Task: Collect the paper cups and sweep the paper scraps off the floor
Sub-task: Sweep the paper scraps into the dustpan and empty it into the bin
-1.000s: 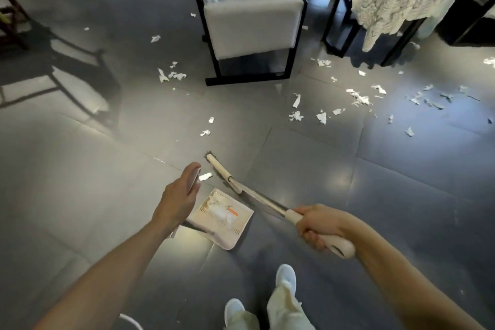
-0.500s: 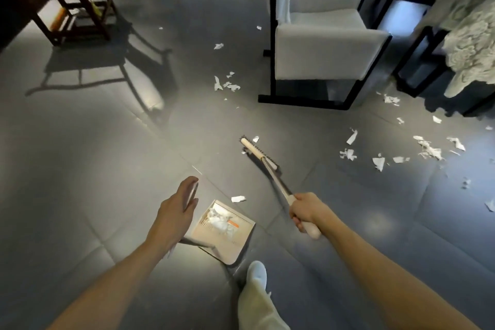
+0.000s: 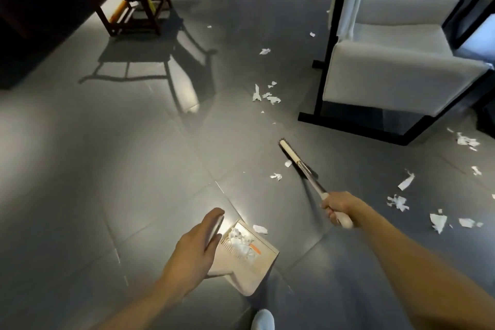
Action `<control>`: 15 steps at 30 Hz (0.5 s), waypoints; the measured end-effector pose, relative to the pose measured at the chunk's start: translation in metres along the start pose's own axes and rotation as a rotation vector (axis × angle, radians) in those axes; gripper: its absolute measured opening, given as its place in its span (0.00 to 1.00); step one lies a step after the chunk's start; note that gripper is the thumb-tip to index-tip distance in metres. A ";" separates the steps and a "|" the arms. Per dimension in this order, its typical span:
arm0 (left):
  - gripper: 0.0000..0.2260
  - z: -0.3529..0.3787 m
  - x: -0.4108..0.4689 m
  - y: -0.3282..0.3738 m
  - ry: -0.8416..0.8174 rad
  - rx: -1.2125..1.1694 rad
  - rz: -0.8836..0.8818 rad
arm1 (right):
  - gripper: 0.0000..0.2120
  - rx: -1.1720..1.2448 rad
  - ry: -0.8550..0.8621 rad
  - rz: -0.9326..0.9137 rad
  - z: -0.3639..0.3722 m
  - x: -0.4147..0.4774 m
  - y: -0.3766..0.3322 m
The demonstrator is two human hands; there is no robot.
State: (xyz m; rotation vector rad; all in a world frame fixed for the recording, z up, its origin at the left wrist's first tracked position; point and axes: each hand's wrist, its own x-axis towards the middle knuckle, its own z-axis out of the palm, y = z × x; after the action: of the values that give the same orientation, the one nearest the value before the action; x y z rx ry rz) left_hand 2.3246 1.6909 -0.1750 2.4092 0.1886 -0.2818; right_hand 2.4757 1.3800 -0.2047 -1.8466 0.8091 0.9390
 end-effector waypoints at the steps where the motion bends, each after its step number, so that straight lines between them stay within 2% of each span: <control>1: 0.17 0.001 0.001 0.001 0.004 -0.001 0.003 | 0.05 -0.056 -0.028 0.015 0.001 0.001 -0.004; 5: 0.18 0.001 0.011 0.007 -0.014 0.002 -0.002 | 0.05 -0.283 -0.119 0.057 0.012 -0.020 -0.006; 10: 0.20 -0.006 0.017 0.016 -0.032 0.007 0.023 | 0.08 -0.557 -0.213 -0.032 0.019 -0.071 0.018; 12: 0.20 -0.010 0.020 0.017 -0.032 0.005 0.025 | 0.05 -0.553 -0.259 -0.037 0.021 -0.094 0.031; 15: 0.20 -0.016 0.022 0.019 -0.024 -0.002 0.039 | 0.08 -0.436 -0.368 0.083 0.028 -0.127 0.054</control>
State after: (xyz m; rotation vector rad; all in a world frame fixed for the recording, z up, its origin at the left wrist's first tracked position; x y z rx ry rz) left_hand 2.3518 1.6890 -0.1568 2.4038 0.1305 -0.2918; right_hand 2.3604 1.4031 -0.1271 -1.9212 0.4794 1.5499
